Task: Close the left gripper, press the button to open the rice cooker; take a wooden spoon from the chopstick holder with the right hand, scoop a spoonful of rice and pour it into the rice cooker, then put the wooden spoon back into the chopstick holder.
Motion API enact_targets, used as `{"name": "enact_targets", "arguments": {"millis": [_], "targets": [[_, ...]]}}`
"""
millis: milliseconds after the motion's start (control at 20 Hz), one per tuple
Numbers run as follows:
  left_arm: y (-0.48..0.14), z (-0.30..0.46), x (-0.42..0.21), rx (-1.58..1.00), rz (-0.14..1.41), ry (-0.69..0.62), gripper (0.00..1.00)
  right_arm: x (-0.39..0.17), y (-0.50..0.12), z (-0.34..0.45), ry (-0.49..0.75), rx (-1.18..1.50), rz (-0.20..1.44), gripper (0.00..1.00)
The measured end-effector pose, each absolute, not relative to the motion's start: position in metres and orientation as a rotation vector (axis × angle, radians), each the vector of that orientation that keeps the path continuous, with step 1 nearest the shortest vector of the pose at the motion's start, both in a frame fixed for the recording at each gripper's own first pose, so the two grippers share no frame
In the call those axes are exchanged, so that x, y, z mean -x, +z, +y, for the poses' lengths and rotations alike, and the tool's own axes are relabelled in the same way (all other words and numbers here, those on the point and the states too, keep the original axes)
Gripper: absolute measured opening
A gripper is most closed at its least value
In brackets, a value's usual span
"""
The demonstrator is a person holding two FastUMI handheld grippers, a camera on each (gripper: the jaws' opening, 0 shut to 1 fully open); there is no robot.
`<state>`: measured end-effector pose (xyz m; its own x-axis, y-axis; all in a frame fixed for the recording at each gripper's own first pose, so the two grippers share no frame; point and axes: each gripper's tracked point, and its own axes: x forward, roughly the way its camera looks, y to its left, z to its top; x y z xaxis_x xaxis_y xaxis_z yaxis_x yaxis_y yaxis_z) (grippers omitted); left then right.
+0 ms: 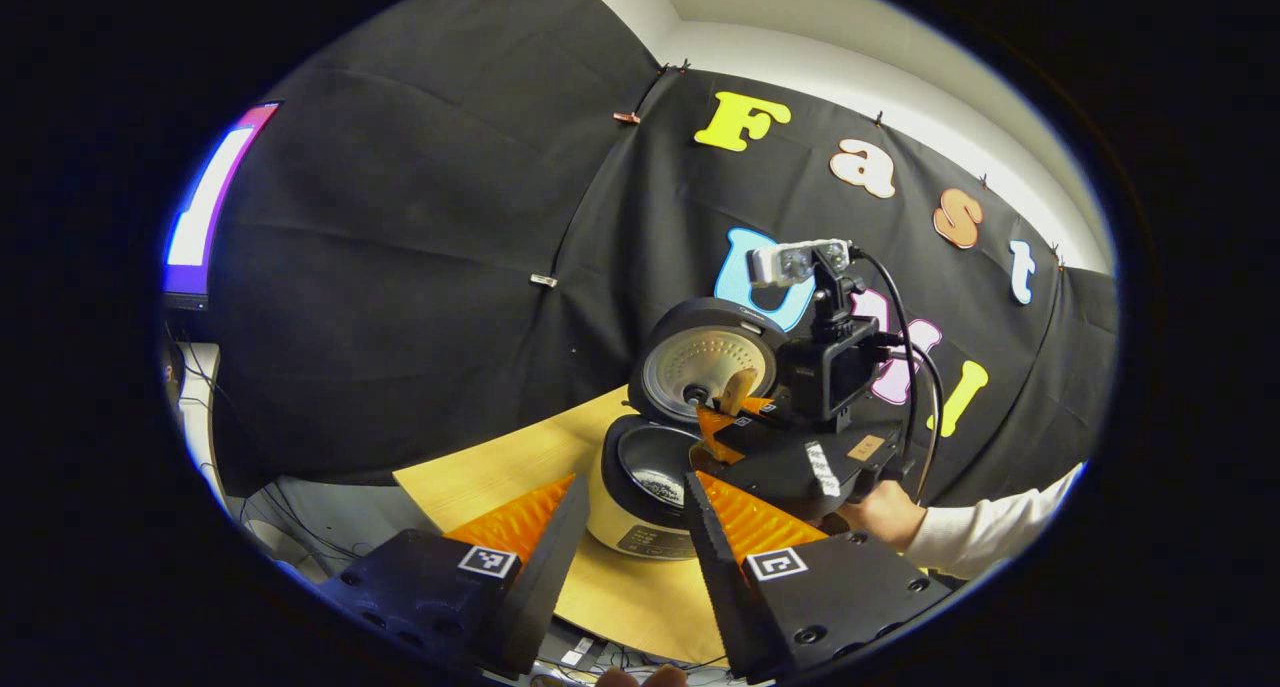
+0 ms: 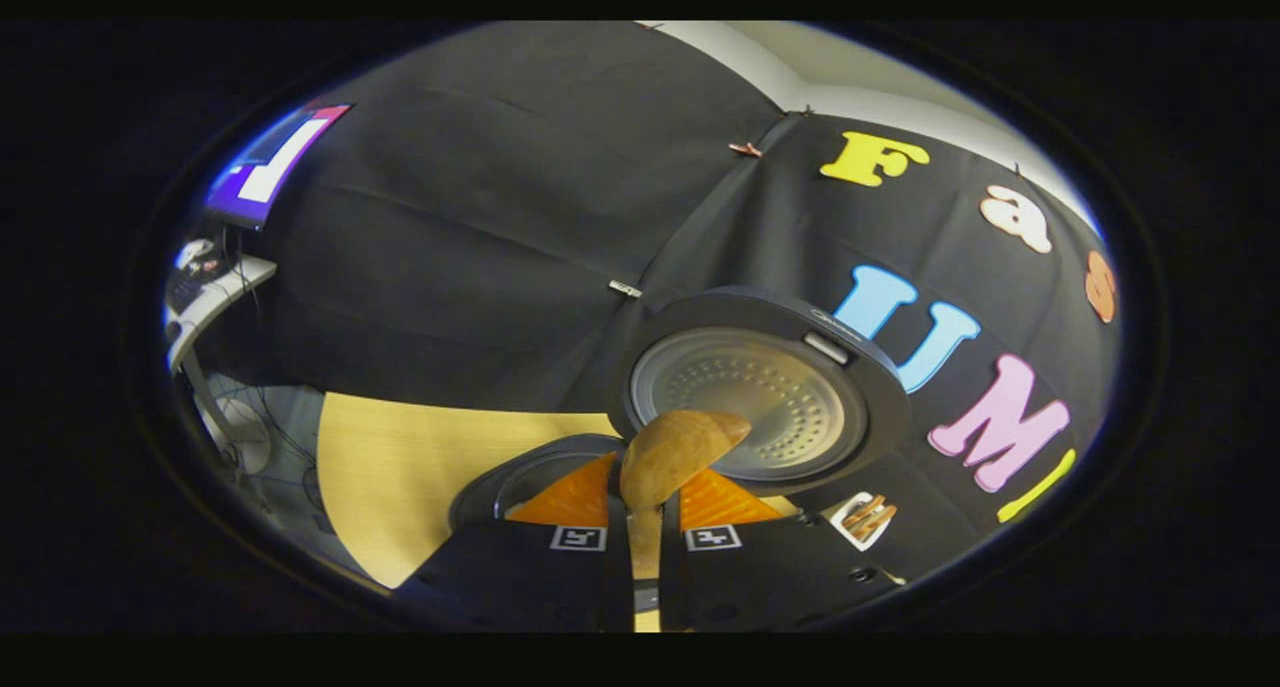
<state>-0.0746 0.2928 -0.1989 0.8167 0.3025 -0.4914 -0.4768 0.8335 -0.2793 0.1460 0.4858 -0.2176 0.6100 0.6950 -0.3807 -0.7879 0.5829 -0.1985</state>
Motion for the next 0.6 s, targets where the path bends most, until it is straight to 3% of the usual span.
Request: {"name": "enact_targets", "arguments": {"millis": [50,150,200,350,600], "targets": [[-0.198,0.292,0.074,0.403,0.444,0.421,0.69,-0.15,-0.213,0.48,0.865,0.314,0.309,0.1],[-0.196,0.289,0.073,0.4,0.443,0.408,0.69,-0.161,-0.203,0.463,0.829,0.23,0.346,0.14],[-0.195,0.285,0.071,0.405,0.445,0.402,0.69,-0.165,-0.199,0.454,0.812,0.204,0.359,0.1],[-0.194,0.274,0.061,0.41,0.442,0.386,0.69,-0.169,-0.19,0.419,0.771,0.137,0.393,0.1],[-0.192,0.258,0.051,0.402,0.446,0.354,0.69,-0.167,-0.186,0.348,0.702,0.04,0.456,0.18]]}}
